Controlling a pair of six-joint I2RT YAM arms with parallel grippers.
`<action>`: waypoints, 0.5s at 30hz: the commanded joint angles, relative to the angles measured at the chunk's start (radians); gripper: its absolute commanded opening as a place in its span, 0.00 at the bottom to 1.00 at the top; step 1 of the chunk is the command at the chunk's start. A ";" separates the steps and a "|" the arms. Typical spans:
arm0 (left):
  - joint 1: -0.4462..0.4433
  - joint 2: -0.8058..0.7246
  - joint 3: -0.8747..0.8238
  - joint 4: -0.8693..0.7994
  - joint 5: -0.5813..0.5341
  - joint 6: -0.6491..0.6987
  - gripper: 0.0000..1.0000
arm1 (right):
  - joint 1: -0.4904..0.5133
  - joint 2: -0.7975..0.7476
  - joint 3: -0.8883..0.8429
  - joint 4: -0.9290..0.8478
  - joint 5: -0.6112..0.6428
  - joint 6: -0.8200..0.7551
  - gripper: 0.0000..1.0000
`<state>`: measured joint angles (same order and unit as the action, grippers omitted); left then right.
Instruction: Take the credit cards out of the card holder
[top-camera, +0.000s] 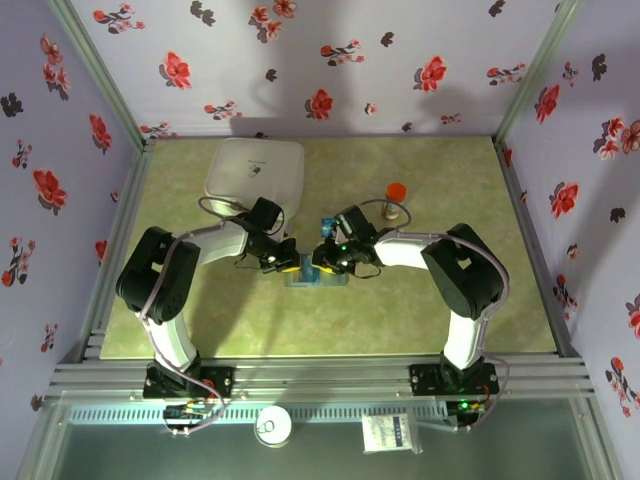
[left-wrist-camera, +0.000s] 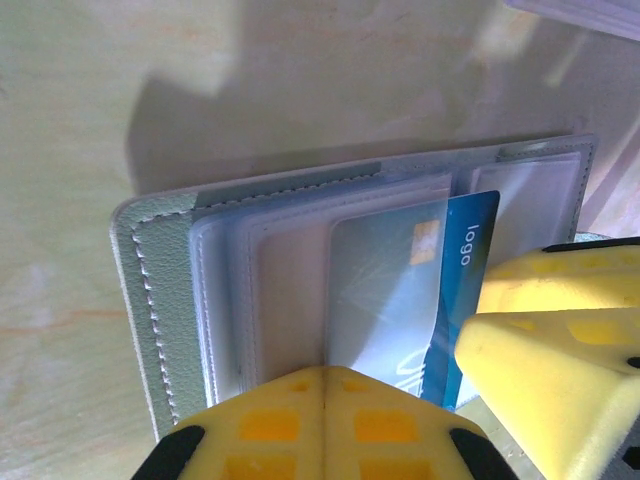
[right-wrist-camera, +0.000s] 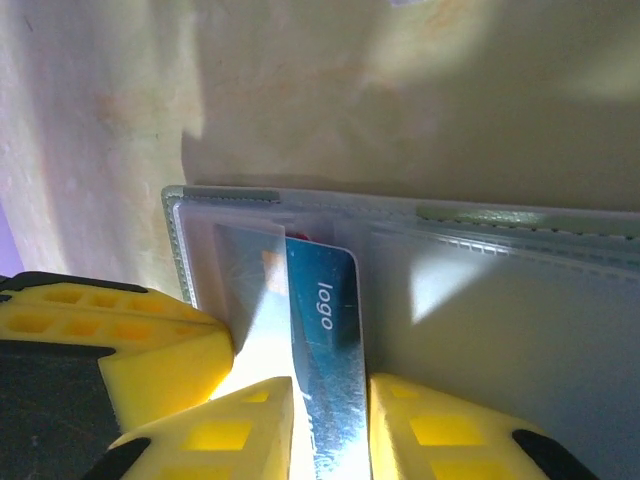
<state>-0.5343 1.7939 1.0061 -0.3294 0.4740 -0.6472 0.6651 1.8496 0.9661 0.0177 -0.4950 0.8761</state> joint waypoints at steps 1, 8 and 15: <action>-0.005 0.010 -0.011 -0.018 -0.032 0.000 0.00 | -0.005 -0.024 -0.016 0.041 -0.031 0.027 0.25; -0.005 0.005 -0.007 -0.023 -0.028 -0.002 0.00 | -0.005 -0.007 -0.028 0.091 -0.057 0.044 0.18; -0.003 -0.001 -0.006 -0.047 -0.038 0.007 0.00 | -0.013 -0.036 -0.047 0.029 -0.002 0.012 0.14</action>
<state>-0.5343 1.7939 1.0061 -0.3267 0.4717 -0.6476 0.6605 1.8454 0.9405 0.0818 -0.5236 0.9009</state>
